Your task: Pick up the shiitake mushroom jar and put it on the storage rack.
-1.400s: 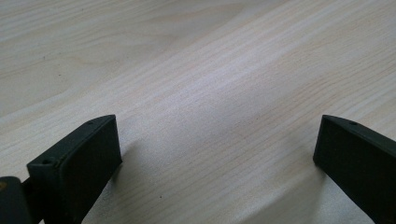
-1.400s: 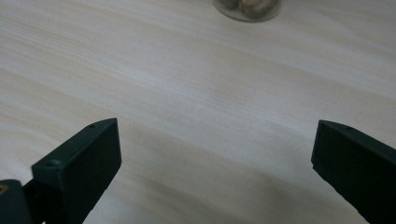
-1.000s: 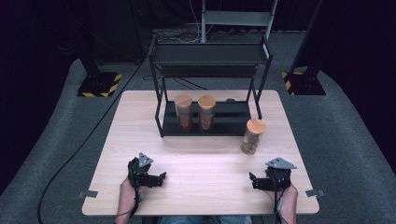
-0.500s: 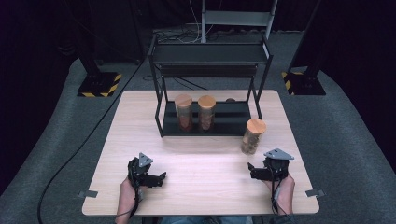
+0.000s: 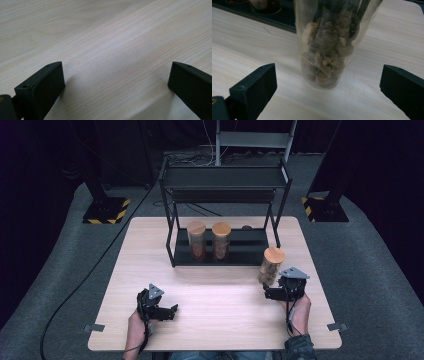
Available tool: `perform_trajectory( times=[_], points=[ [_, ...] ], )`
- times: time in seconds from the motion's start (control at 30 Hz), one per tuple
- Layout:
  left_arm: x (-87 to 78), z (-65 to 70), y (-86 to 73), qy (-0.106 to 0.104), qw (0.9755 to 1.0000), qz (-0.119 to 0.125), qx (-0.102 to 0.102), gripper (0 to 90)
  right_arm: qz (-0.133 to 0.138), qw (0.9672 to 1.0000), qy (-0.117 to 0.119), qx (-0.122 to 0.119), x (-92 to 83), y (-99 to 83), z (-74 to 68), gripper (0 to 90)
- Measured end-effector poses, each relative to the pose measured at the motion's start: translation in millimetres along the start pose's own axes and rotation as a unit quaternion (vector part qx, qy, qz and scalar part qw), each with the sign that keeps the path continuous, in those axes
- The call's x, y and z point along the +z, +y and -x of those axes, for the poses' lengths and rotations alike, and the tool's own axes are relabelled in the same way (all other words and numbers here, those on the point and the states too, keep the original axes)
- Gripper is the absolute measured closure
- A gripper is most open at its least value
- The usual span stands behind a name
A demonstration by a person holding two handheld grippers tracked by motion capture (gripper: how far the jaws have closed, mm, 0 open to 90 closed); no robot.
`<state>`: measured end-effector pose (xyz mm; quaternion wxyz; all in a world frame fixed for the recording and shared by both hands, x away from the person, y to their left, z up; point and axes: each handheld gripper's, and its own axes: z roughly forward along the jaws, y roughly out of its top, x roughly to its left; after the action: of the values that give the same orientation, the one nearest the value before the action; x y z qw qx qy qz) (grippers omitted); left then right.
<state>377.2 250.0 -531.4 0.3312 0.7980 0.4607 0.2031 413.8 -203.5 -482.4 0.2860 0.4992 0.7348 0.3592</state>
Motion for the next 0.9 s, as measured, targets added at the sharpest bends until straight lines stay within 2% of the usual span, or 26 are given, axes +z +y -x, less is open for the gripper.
perform_trajectory(
  times=[0.17, 0.5, 0.63, 0.9],
  points=[
    [0.0, 0.0, 0.0, 0.000, 1.0000, 0.000, 0.000, 0.2, 0.008, 0.9999, 0.005, 0.005, 7.7, 6.4, 2.3, 0.2],
    [0.0, -0.1, 0.0, 0.000, 1.0000, 0.000, -0.001, 0.2, 0.014, 0.9998, -0.009, 0.012, 25.4, 12.1, 4.7, 0.0],
    [0.0, -0.1, 0.0, 0.000, 1.0000, 0.000, 0.000, 0.2, 0.025, 0.9994, -0.014, 0.019, 28.5, 13.2, 6.7, 0.0],
    [0.1, -0.3, 0.0, -0.001, 1.0000, -0.001, -0.001, 0.2, 0.030, 0.9993, -0.011, 0.021, 37.1, 16.9, 6.3, 0.0]
  ],
)
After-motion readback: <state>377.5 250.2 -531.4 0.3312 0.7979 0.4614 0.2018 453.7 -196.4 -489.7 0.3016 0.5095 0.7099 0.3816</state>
